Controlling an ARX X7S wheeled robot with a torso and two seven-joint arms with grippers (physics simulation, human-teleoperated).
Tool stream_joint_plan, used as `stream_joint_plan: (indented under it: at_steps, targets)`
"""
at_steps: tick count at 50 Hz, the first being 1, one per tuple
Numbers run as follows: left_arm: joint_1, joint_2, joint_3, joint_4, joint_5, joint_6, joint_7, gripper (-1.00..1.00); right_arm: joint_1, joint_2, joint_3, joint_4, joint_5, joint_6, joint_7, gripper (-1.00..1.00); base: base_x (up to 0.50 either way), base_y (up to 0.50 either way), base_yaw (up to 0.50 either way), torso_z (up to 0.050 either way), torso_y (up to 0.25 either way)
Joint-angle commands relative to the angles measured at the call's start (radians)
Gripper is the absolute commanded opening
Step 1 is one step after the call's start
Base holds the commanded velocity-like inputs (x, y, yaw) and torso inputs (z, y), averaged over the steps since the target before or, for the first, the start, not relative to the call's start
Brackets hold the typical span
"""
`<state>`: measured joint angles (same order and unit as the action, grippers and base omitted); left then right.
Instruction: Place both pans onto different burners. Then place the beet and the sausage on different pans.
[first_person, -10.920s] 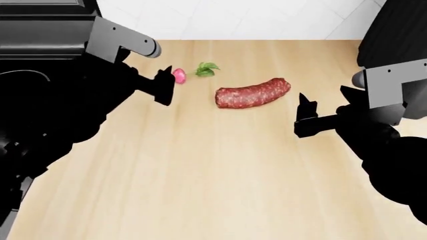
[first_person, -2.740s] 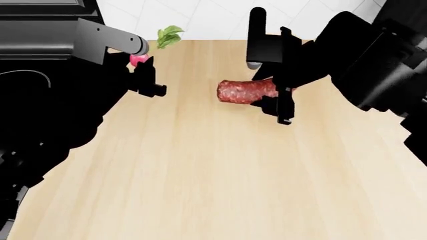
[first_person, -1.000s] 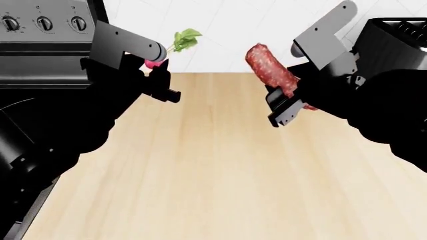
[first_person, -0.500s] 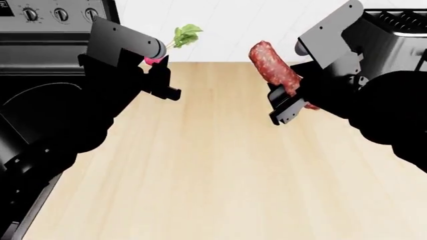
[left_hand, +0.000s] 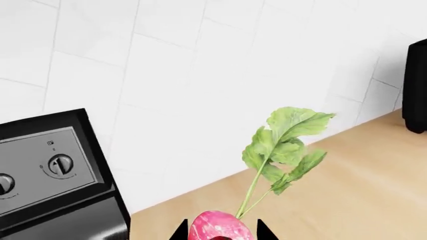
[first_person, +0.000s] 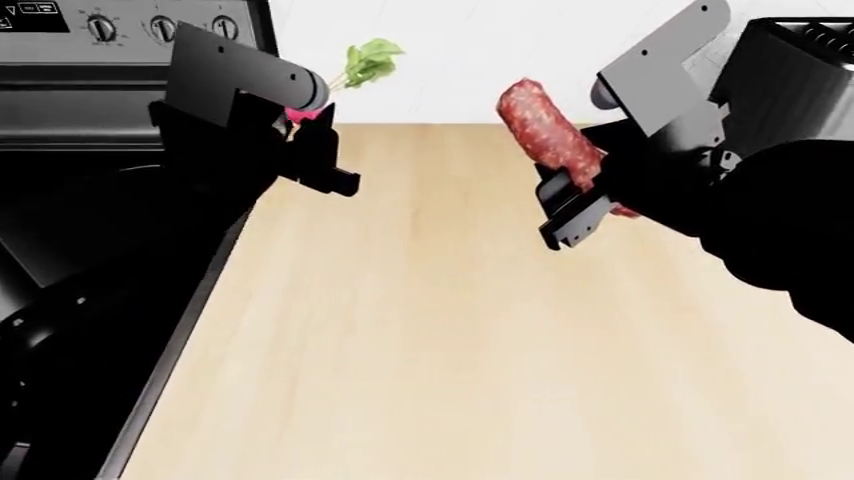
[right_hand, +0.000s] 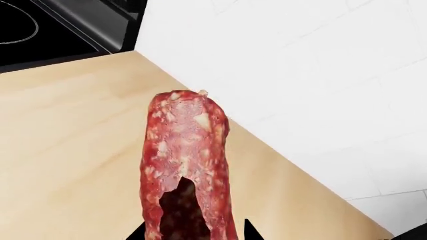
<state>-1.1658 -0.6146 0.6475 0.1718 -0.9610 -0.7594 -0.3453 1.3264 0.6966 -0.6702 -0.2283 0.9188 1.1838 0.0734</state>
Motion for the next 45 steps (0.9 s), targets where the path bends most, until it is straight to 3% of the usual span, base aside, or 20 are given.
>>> stream_joint_plan:
  at_steps: [1,45]
  targets:
    - [-0.005,-0.008,-0.011,0.013,-0.006,-0.003,-0.015,-1.00,0.004,0.004,0.001,-0.016,-0.002,0.006,-0.003,-1.00,0.00,0.43,0.00,0.000,0.000]
    - [-0.006,-0.016,-0.012,0.029,-0.014,-0.007,-0.024,-1.00,0.006,0.020,0.004,-0.049,0.032,0.021,0.009,-1.00,0.00,0.43,0.00,0.000,0.000]
